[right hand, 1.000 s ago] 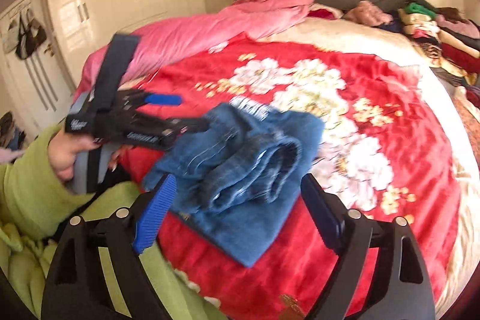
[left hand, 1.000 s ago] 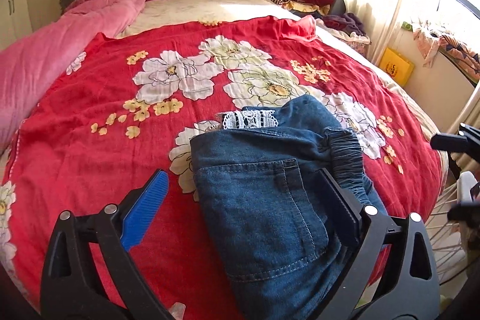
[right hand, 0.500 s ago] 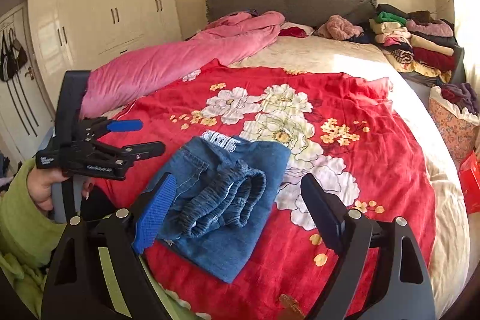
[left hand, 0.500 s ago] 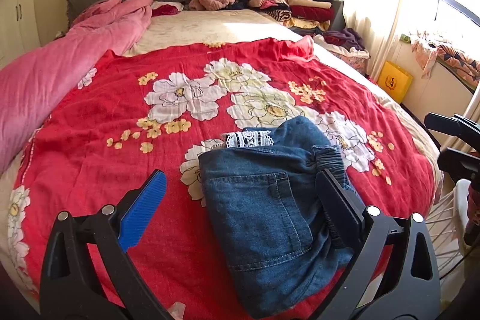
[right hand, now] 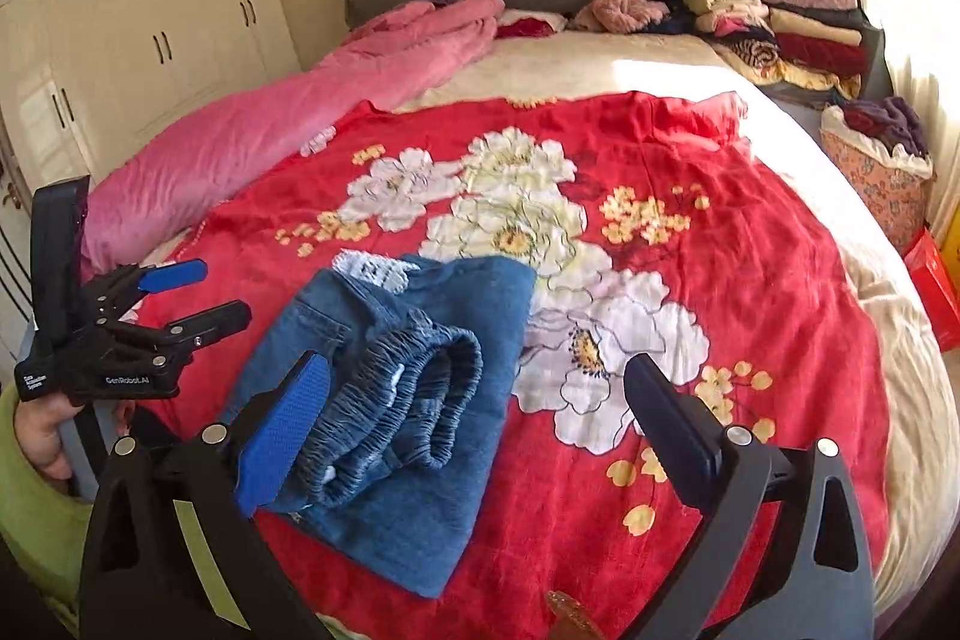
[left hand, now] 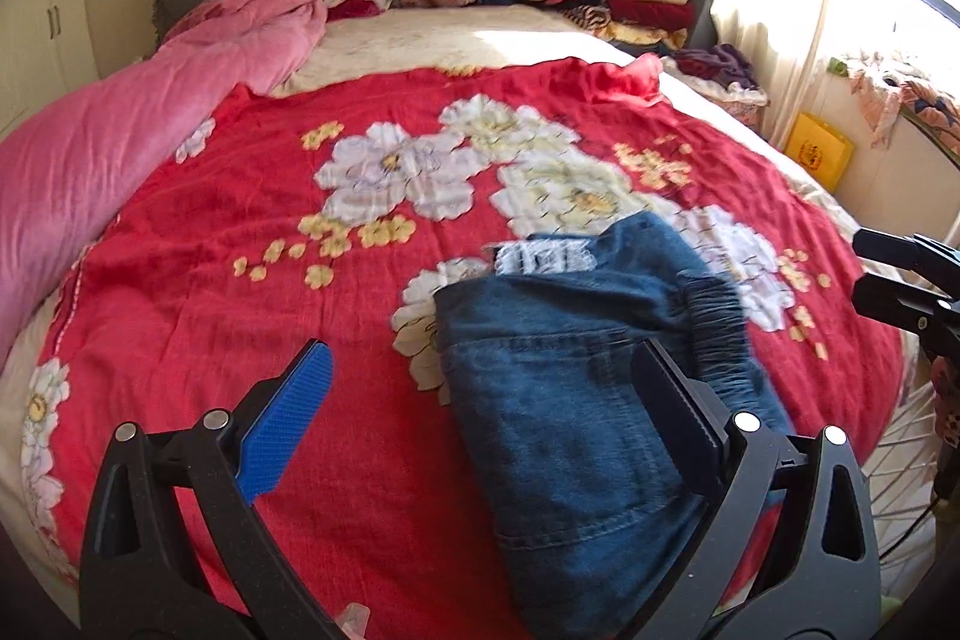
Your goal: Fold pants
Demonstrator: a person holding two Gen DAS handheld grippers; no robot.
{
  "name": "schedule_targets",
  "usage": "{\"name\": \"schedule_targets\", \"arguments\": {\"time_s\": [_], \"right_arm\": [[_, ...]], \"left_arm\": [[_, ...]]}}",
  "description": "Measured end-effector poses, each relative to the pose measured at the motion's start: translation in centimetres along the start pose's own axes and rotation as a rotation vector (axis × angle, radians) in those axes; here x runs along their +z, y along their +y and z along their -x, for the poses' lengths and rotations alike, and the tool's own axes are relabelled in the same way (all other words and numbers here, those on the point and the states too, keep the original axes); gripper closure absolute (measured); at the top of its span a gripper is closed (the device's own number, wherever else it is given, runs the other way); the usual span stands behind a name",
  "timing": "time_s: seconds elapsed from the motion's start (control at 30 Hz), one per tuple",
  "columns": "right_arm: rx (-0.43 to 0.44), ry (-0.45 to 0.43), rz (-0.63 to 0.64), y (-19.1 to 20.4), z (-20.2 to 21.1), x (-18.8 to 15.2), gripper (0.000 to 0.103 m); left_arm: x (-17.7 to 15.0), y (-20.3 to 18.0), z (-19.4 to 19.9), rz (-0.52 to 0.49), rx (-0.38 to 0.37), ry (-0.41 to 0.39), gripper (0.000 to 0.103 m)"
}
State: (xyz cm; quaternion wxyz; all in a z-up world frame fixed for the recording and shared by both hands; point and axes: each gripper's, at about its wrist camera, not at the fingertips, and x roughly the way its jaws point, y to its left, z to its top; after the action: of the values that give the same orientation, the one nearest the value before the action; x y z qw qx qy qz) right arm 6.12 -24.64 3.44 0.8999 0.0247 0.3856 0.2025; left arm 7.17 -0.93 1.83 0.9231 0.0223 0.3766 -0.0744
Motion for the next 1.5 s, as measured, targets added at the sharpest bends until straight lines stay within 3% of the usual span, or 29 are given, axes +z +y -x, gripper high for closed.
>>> {"name": "schedule_targets", "arguments": {"time_s": [0.17, 0.27, 0.37, 0.53, 0.67, 0.73, 0.8, 0.87, 0.9, 1.07, 1.27, 1.33, 1.5], "right_arm": [[0.039, 0.1, -0.077, -1.5, -4.0, -0.9, 0.007], [0.073, 0.154, -0.091, -1.8, -6.3, -1.4, 0.022], [0.123, 0.198, -0.131, -2.2, -8.4, -2.0, 0.03], [0.169, 0.199, -0.137, -2.2, -9.9, -2.0, 0.03], [0.193, 0.189, -0.123, -2.1, -10.7, -1.8, 0.031], [0.225, 0.183, -0.115, -1.9, -10.9, -1.8, 0.042], [0.276, 0.183, -0.108, -1.3, -11.1, -1.7, 0.068], [0.27, 0.16, -0.076, -0.7, -10.7, -1.4, 0.075], [0.269, 0.15, -0.068, -0.6, -10.5, -1.3, 0.078], [0.291, 0.087, -0.041, 0.1, -8.9, -0.2, 0.083], [0.296, 0.006, 0.002, 0.8, -8.0, 3.2, 0.084], [0.286, -0.02, 0.008, 0.7, -8.0, 4.3, 0.09], [0.15, 0.064, -0.04, -1.3, -11.0, 4.2, 0.087]], "left_arm": [[-0.9, 0.6, -3.0, 0.036, -0.043, 0.085, 0.01], [-1.4, 0.4, -4.4, 0.044, -0.062, 0.122, 0.01], [-1.6, 0.1, -5.5, 0.046, -0.079, 0.151, 0.01], [-1.8, 0.0, -6.6, 0.061, -0.109, 0.178, 0.011], [-1.8, 0.0, -7.0, 0.068, -0.169, 0.193, 0.029], [-1.8, -0.1, -7.1, 0.063, -0.185, 0.195, 0.038], [-1.7, -0.4, -6.9, 0.057, -0.197, 0.186, 0.048], [-1.6, -0.7, -6.6, 0.052, -0.195, 0.168, 0.061], [-1.5, -0.9, -6.4, 0.044, -0.185, 0.157, 0.063], [-0.6, -1.1, -5.3, 0.04, -0.177, 0.122, 0.073], [2.5, -0.7, -4.2, 0.055, -0.162, 0.039, 0.073], [3.3, -0.5, -4.2, 0.059, -0.148, 0.022, 0.073], [3.4, 0.0, -6.9, 0.051, -0.075, 0.062, 0.069]]}}
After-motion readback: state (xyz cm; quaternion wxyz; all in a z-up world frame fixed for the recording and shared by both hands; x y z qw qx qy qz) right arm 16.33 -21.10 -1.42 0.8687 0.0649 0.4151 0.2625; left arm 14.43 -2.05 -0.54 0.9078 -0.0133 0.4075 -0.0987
